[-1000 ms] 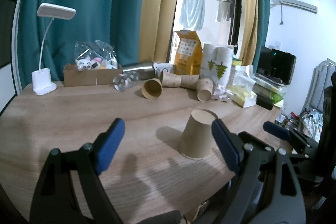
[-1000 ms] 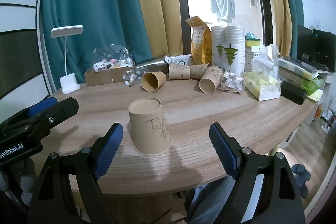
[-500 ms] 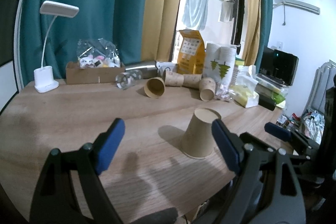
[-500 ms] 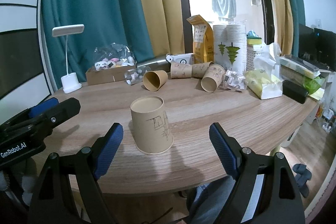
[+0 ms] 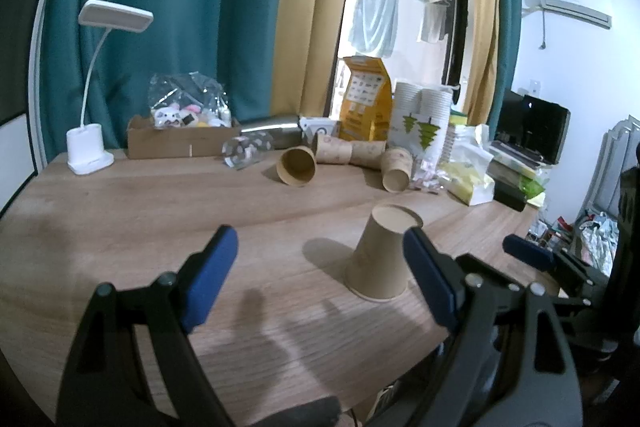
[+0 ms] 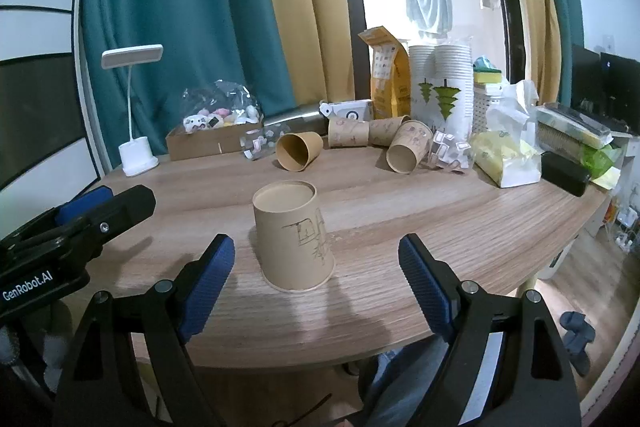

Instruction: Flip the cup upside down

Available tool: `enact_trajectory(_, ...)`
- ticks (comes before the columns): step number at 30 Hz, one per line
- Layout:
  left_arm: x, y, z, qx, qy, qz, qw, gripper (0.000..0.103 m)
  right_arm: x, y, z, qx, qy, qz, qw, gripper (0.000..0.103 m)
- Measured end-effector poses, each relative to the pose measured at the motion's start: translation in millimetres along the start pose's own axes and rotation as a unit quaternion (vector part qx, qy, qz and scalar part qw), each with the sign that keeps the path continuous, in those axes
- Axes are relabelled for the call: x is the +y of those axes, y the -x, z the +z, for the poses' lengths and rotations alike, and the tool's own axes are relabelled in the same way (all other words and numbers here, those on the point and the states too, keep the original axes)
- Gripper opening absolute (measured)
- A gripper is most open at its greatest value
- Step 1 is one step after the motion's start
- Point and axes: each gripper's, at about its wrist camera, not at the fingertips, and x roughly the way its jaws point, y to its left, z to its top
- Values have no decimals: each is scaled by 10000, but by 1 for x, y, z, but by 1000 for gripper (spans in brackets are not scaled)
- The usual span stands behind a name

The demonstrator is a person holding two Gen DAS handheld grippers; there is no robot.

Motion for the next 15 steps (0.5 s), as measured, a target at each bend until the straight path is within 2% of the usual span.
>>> enact_trajectory(15,2,-1,0,6,18,36,10000,86,0,0,0,5,-8,3,10000,86)
